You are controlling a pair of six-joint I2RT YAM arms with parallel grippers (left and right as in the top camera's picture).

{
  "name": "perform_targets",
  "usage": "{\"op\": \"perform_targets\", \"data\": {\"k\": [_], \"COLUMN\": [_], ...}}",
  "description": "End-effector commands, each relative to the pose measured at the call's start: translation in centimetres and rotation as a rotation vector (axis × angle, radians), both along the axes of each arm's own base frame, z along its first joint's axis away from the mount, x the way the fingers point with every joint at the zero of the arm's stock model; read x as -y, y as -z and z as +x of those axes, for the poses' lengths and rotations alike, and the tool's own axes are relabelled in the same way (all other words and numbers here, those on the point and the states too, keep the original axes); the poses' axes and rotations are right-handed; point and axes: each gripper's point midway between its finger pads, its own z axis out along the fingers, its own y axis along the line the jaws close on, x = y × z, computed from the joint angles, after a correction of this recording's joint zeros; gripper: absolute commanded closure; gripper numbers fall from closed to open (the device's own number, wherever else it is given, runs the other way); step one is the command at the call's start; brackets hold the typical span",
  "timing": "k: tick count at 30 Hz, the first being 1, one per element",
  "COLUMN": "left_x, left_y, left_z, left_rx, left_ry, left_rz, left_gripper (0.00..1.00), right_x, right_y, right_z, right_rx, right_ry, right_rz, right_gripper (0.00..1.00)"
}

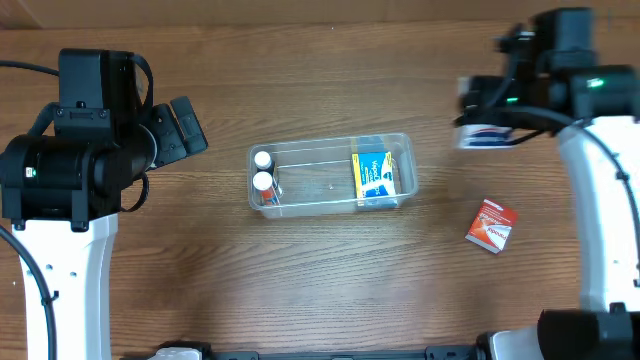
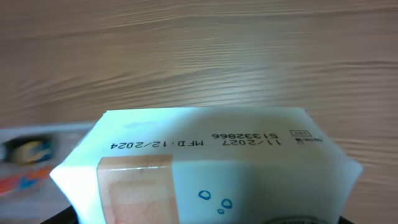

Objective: Pack container
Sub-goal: 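Place the Hansaplast box in the container beside the VapoDrops box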

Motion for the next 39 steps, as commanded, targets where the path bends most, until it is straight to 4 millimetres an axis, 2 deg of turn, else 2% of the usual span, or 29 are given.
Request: {"op": "perform_targets", "data": {"k": [1,3,4,6,8,11,15,21,27,28,29,35,37,38,39], "left_x": [-0.2,-0.2,-0.3,-0.3,-0.3,-0.3,-0.3,-0.3,-0.3,-0.3,-0.3,-0.3,-0.3,-0.3,-0.3], "left_y": [-0.1,0.0,0.0,0.1,0.1,0.1,0.1,0.1,0.1,0.1,0.1,0.1,0.1,0.2,0.2], "left_z": [0.1,-0.1,-0.1,-0.2,-0.2,-0.2,-0.3,-0.3,-0.3,-0.3,-0.3,-0.3,-0.3,-0.4,-0.4], "left_rx": [0.000,-0.008,-0.012,-0.017,-0.017,-0.017,-0.019,-0.018,-0.019,-0.019,-0.019,-0.019,-0.020,-0.023,-0.023], "left_ry": [0.010,0.011,0.010,0.010,0.010,0.010,0.010,0.011,0.011,0.011,0.011,0.011,0.011,0.011,0.011], "left_rz": [0.017,0.017,0.017,0.018,0.018,0.018,0.018,0.018,0.018,0.018,0.018,0.018,0.018,0.018,0.019], "left_gripper": [0.00,0.00,0.00,0.00,0.00,0.00,0.00,0.00,0.00,0.00,0.00,0.00,0.00,0.00,0.00], "right_x": [-8.7,-13.6,-15.3,-17.4,-19.3,-20.6,-21.2,-21.5,-21.8,-21.8,-21.8,-21.8,-20.6,-19.5,-17.5], "right_y": [-1.1,-1.0,-0.6,1.1,3.9,7.9,12.3,17.0,17.3,17.3,17.3,17.3,15.7,13.8,9.9], "right_z": [-1.0,-1.5,-1.6,-2.1,-2.4,-2.2,-1.6,-1.5,-1.3,-1.3,-1.3,-1.3,-0.7,-0.1,0.7], "right_rx": [0.018,0.042,0.045,0.016,-0.048,-0.140,-0.225,-0.316,-0.313,-0.313,-0.313,-0.312,-0.272,-0.235,-0.163], "right_ry": [-0.071,-0.155,-0.163,-0.158,-0.194,-0.189,-0.185,-0.183,-0.187,-0.187,-0.187,-0.186,-0.160,-0.134,-0.087], "right_rz": [0.103,0.122,0.112,0.080,0.050,0.023,-0.014,-0.054,-0.045,-0.045,-0.045,-0.046,-0.079,-0.102,-0.122], "right_gripper": [0.29,0.28,0.28,0.28,0.28,0.28,0.27,0.27,0.27,0.21,0.00,0.00,0.00,0.00,0.00]}}
